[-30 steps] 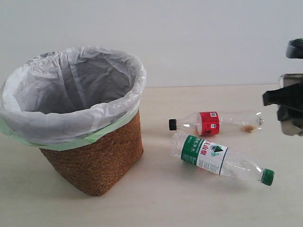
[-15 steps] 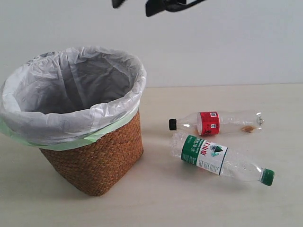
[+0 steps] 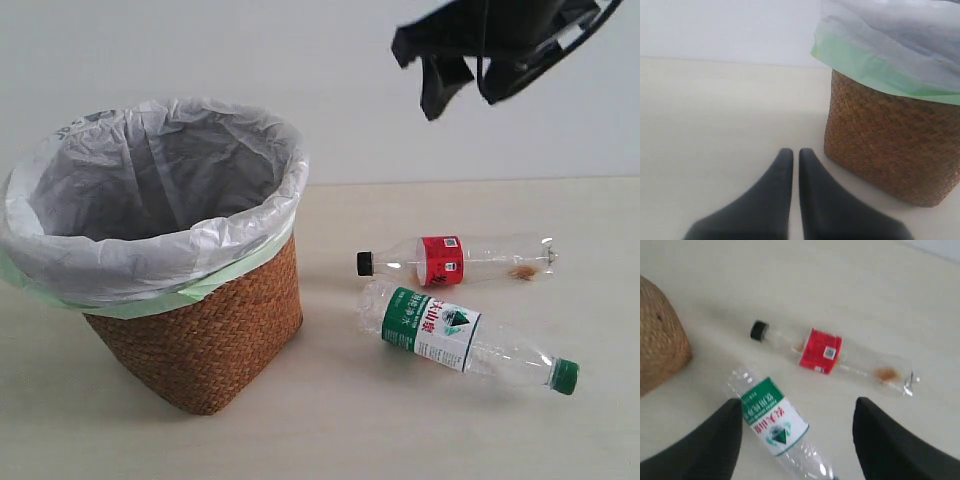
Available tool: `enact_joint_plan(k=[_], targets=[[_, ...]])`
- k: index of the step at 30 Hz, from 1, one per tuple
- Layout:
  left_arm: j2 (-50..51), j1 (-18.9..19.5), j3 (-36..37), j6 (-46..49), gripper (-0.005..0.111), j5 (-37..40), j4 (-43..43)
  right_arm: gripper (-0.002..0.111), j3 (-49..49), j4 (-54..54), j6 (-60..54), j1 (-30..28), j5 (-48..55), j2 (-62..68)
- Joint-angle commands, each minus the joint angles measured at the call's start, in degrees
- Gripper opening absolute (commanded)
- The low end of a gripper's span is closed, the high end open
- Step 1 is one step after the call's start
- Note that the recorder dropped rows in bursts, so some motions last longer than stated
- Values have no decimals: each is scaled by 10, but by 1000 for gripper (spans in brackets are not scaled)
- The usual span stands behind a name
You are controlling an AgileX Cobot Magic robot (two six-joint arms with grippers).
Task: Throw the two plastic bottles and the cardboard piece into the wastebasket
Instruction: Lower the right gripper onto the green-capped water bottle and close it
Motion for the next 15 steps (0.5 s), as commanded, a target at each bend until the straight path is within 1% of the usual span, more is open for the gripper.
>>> enact_joint_plan(k=[1,8,15], targets=[[-2,0,2,-5,4,-1,2,56,90,-5,-18,-12,4,-4],[-2,0,2,-5,4,-1,2,56,203,16,-68,-11,-59,-4],[-2,0,2,-5,4,-1,2,56,299,17,-102,-11,-170,-4]])
